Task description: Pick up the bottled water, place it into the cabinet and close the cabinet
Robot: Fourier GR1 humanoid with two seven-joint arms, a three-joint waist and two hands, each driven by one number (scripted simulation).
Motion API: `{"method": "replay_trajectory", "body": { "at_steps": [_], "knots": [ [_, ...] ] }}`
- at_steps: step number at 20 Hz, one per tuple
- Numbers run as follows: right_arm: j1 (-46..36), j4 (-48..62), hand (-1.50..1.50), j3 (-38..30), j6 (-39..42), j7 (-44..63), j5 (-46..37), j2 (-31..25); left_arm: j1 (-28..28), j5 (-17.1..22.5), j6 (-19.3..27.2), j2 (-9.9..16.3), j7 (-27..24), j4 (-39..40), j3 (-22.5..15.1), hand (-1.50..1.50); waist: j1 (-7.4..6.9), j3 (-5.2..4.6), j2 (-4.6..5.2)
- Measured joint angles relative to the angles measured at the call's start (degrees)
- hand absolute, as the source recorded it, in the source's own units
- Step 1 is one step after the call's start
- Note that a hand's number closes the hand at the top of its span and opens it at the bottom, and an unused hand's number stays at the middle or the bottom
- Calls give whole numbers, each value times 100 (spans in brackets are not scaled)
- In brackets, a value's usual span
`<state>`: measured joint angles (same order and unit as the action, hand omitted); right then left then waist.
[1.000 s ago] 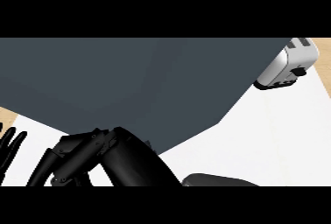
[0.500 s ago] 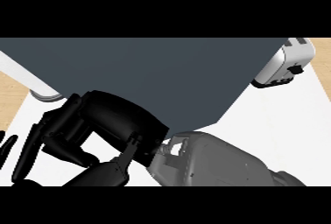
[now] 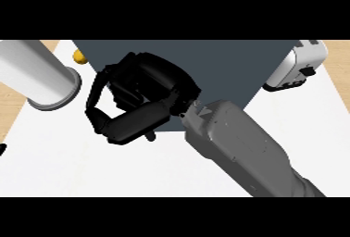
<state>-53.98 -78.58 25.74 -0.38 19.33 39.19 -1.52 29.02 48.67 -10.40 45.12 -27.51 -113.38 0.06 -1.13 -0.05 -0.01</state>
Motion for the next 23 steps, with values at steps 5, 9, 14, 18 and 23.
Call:
{"method": "replay_trajectory", "body": {
  "at_steps": [5, 9, 14, 18, 23],
  "knots": [
    [-16, 377, 150, -170, 49, -342, -419, -99, -25, -26, -10, -103, 129, -42, 79, -150, -9, -25, -42],
    [-10, 570, 150, -187, 94, -626, -673, -136, 20, -65, 13, -152, 188, -170, 114, -150, -64, -51, -109],
    [-12, 695, 150, -204, 152, -827, -812, -155, -56, -42, 26, -173, 312, -257, 106, -150, -75, -81, -146],
    [-41, 746, -150, -201, 127, -895, -912, -165, -118, -73, 40, -200, 392, -275, 49, -150, -83, -99, -150],
    [-55, 768, -150, -187, 128, -974, -999, -176, -207, -139, 95, -268, 457, -326, -34, -150, -84, -111, -153]
  ]
}}
